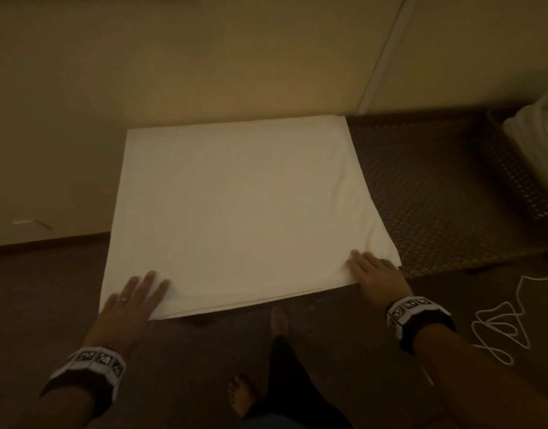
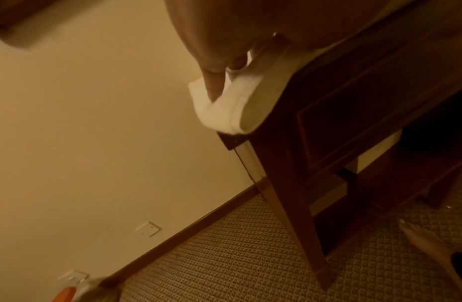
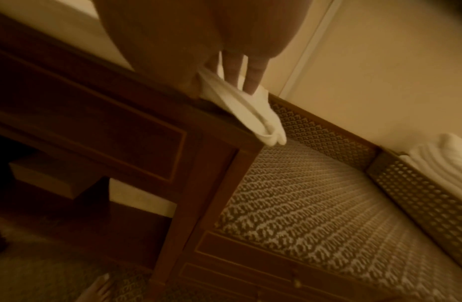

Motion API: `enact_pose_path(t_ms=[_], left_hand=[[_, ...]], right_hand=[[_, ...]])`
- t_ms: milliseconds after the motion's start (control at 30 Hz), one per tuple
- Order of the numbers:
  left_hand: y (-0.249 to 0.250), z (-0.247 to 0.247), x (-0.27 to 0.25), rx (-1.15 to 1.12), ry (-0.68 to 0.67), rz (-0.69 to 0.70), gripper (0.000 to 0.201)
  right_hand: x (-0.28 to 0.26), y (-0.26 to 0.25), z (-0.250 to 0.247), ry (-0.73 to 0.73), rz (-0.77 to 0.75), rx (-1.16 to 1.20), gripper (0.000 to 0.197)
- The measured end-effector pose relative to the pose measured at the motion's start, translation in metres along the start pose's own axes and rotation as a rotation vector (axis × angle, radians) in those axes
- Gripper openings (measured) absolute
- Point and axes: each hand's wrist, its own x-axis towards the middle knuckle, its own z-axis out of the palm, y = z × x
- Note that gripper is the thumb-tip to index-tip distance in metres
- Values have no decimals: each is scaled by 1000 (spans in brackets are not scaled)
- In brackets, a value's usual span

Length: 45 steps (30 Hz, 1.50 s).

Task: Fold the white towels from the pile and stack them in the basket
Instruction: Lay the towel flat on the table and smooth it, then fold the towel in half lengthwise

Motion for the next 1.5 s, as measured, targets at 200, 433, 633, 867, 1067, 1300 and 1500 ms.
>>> enact_pose_path(t_ms=[200,433,633,867,1067,1300,1500], left_hand=[[-9,-16,-2,74,-95,-62,74],[6,-32,-15,-47,-37,-131,57],[-3,-71,-6,32,-193,-179,15],[-15,-103,24,-125,-167,-170,35],[-33,-151,64,-266,15,-202,31],[-59,-200,132,-321,65,-289,31],[-76,-225,199,-362,100,-377,36]], right_hand=[[14,8,-15,59,87,-84,30],[15,13,-14,44,189,-75,30],[24,16,-29,-276,140,-94,34],[42,40,-75,-198,195,-53,28],[92,52,-127,-30,209,-78,21],[176,63,-175,37,168,-69,23],[255,75,-200,18,149,-3,26]])
